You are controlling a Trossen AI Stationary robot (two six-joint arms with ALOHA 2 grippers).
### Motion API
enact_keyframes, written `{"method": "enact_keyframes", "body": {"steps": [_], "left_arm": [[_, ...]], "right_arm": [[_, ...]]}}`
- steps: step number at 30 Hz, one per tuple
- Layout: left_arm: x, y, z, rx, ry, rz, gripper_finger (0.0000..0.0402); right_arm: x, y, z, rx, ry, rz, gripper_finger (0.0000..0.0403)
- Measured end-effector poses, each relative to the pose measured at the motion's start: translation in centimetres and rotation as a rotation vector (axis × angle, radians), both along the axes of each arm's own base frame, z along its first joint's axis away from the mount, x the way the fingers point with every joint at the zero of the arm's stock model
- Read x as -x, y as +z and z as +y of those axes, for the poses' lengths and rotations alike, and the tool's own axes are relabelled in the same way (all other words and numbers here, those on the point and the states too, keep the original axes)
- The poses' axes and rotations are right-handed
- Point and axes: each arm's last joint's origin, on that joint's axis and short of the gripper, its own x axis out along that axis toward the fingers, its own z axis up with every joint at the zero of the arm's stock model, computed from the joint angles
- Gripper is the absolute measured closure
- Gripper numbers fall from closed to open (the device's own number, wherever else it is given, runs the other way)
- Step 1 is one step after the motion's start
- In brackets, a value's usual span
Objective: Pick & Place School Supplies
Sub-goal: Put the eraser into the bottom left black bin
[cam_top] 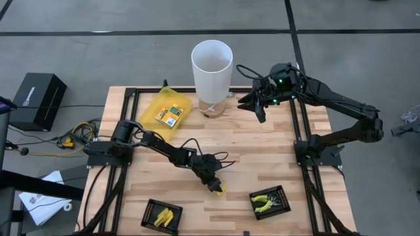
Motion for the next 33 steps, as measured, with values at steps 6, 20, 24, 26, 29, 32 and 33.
{"method": "enact_keyframes", "body": {"steps": [6, 20, 24, 26, 29, 32, 33], "left_arm": [[-1.4, -0.4, -0.5, 0.01, -0.008, -0.02, 0.0295], [-1.6, -1.4, -0.4, -0.005, -0.034, 0.039, 0.0295], [-1.3, -1.7, -0.2, -0.024, -0.065, 0.079, 0.0295], [-1.2, -1.9, 0.0, -0.038, -0.078, 0.093, 0.0295], [-1.2, -1.9, 0.5, -0.025, -0.078, 0.099, 0.0295], [-1.3, -1.9, 0.9, -0.021, -0.072, 0.103, 0.0295], [-1.3, -1.9, 0.9, -0.021, -0.071, 0.104, 0.0295]], "right_arm": [[0.0, 0.0, 0.0, -0.002, -0.002, -0.002, 0.0285], [0.0, 0.0, 0.0, -0.004, -0.001, 0.003, 0.0285], [0.0, 0.0, 0.0, -0.002, 0.0, 0.003, 0.0285], [0.0, 0.0, 0.0, 0.002, 0.002, 0.003, 0.0285], [0.0, 0.0, 0.0, 0.003, 0.002, 0.003, 0.0285], [0.0, 0.0, 0.0, 0.008, 0.005, 0.003, 0.0285], [0.0, 0.0, 0.0, 0.01, 0.006, 0.003, 0.0285]]}}
